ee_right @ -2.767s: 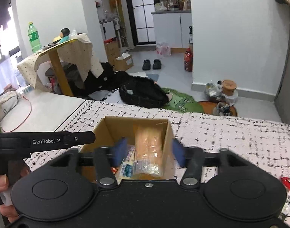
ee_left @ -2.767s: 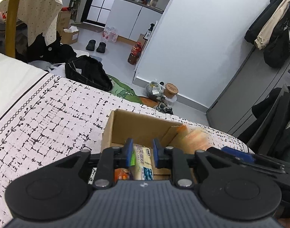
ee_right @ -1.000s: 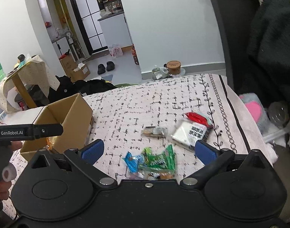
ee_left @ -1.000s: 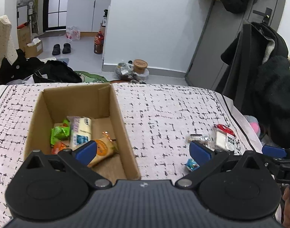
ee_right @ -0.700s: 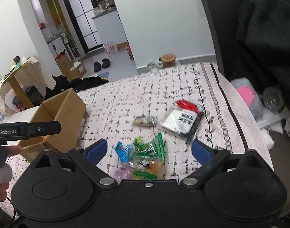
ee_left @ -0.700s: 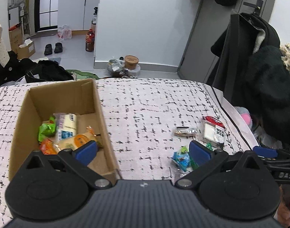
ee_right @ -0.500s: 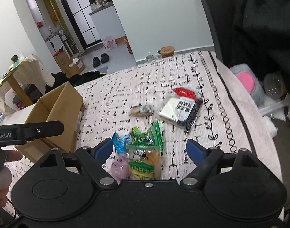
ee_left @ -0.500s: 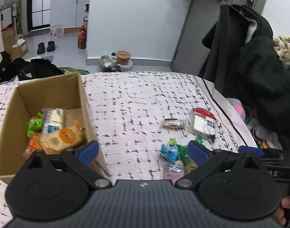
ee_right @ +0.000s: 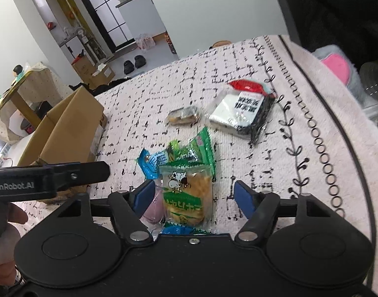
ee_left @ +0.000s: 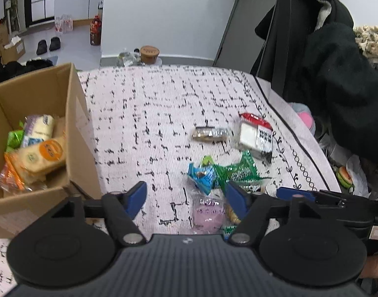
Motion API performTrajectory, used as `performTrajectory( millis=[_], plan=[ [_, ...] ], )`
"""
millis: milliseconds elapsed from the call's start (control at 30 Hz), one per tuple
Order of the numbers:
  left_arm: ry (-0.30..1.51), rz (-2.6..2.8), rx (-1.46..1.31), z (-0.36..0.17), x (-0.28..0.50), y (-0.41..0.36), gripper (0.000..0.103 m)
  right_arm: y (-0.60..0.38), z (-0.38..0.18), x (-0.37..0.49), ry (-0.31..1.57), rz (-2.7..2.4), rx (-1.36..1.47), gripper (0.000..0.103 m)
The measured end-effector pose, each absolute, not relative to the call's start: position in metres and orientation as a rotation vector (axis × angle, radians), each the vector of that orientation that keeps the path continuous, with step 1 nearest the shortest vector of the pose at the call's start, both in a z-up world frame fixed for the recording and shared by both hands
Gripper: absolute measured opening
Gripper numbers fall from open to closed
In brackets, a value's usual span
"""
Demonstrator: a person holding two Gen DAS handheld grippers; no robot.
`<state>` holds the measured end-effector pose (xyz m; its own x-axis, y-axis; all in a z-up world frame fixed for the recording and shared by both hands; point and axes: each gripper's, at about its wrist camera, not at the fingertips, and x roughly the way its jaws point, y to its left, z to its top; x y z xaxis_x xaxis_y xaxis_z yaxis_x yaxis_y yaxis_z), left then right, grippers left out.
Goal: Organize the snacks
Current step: 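Grasp the green cookie bag with the right tool while the left tool grasps the pink bun packet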
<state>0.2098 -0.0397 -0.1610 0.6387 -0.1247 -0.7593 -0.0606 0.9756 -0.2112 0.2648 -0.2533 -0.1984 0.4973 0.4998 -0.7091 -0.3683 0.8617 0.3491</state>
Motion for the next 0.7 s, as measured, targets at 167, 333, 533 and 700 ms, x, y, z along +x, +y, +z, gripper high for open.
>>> performTrajectory(
  millis=[167, 333, 533, 700],
  plan=[
    [0.906, -0.033, -0.23, -0.17, 0.213, -0.043, 0.062, -0.244, -0.207, 0.27, 0.918, 0.543, 0.14, 0.063],
    [0.921, -0.038, -0.226, -0.174, 0.216, -0.047, 0.062, -0.244, -0.21, 0.273, 0.935, 0.532, 0.139, 0.043],
    [0.94, -0.041, -0.234, -0.18, 0.222, -0.052, 0.062, -0.259, -0.206, 0.268, 0.934, 0.503, 0.148, 0.036],
    [0.963, -0.056, -0.236, -0.189, 0.225, -0.059, 0.062, -0.27, -0.2, 0.267, 0.921, 0.461, 0.155, 0.035]
  ],
)
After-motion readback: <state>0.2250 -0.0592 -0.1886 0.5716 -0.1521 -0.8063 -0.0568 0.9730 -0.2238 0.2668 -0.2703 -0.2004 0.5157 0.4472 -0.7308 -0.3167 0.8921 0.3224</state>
